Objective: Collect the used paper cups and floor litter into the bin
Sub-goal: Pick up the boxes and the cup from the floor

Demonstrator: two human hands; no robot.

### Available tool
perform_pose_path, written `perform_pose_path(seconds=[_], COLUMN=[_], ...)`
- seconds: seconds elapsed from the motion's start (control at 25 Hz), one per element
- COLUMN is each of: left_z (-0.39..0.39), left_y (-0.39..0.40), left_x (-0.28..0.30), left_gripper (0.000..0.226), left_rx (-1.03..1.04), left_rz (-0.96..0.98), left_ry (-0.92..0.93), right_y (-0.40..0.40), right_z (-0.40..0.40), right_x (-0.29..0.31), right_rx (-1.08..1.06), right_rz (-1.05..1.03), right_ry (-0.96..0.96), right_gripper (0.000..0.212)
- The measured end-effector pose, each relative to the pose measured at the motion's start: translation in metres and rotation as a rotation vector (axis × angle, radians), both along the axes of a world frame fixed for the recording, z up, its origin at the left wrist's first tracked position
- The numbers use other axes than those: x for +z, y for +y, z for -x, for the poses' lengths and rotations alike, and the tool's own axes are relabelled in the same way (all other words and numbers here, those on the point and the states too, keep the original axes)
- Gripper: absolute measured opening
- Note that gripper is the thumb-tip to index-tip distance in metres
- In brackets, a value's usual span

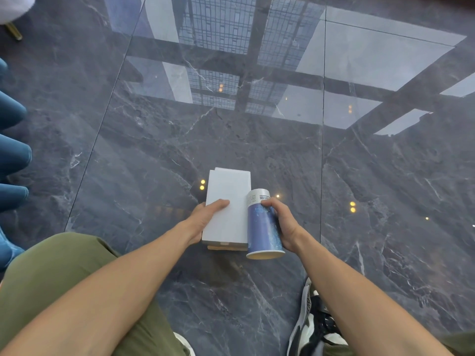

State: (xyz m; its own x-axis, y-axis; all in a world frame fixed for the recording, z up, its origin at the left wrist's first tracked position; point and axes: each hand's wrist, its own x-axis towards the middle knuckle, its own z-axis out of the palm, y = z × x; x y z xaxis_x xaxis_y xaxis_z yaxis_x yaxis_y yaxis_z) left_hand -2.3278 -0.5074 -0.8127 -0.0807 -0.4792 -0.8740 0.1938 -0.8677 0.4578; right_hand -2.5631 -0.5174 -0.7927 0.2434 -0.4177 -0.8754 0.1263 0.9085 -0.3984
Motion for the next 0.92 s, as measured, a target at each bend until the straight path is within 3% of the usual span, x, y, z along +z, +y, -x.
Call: perform_pose_path(seconds=[0.16, 0.32, 0.68, 0.92], left_z=[0.001, -0.004, -0.031, -0.054], left_y=[0.010, 0.026, 0.078, 0.141], left_x=[0.047, 0.141, 0.437, 0.591], left_gripper=[0.087, 0.093, 0.106, 0.086], left_rx=[0.047, 0.104, 0.299, 0.370], left_rz=[0.012, 0.015, 0.050, 0.039], left_ry=[0.011, -0.003, -0.074, -0.236], right_y=[0.004, 0.011, 0.032, 0.070], right_z=[0.001, 0.001, -0.028, -0.062], right_x=[0.044, 0.136, 0.435, 0.612], right_rx=[0.022, 0.057, 0.084, 0.068], right_rz=[-0.022, -0.030, -0.070, -0.005], right_ry=[-0.005, -0.017, 0.012, 0.040], right_gripper=[0.049, 0.055, 0.064, 0.057])
